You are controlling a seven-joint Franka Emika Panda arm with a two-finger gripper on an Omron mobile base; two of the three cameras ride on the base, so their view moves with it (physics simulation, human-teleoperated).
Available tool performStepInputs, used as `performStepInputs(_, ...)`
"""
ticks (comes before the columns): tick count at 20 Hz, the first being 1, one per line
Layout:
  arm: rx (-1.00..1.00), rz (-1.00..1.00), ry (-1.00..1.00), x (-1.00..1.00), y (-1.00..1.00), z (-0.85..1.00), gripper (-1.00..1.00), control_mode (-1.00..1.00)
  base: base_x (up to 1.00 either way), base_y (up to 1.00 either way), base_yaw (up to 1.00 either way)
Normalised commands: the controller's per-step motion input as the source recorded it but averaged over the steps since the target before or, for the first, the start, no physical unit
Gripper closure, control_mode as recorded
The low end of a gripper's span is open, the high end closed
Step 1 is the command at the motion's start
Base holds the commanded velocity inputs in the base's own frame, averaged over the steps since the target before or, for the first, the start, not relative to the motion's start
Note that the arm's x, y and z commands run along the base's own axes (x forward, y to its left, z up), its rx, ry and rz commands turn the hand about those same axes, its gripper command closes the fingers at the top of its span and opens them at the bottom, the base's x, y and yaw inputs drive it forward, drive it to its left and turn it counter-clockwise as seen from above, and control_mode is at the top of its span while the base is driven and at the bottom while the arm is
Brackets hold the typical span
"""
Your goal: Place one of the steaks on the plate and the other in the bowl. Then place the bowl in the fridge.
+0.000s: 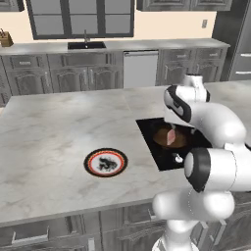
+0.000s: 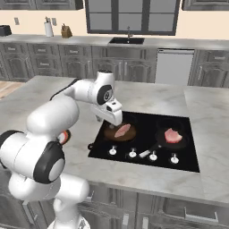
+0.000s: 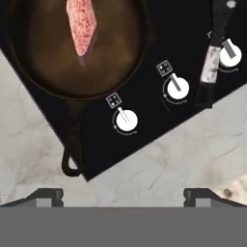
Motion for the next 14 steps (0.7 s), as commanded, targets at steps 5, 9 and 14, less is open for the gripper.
performStepInputs(5, 0.0, -0.03, 0.0, 0.17, -0.21, -0.42, -1.0, -1.0, 0.0, 0.0, 0.0)
performStepInputs(9, 0.0, 0.0, 0.0, 0.3, -0.05, -0.32, -1.0, -1.0, 0.0, 0.0, 0.0)
performStepInputs(14, 0.0, 0.0, 0.0, 0.32, 0.0, -0.28, -1.0, -1.0, 0.0, 0.0, 0.0)
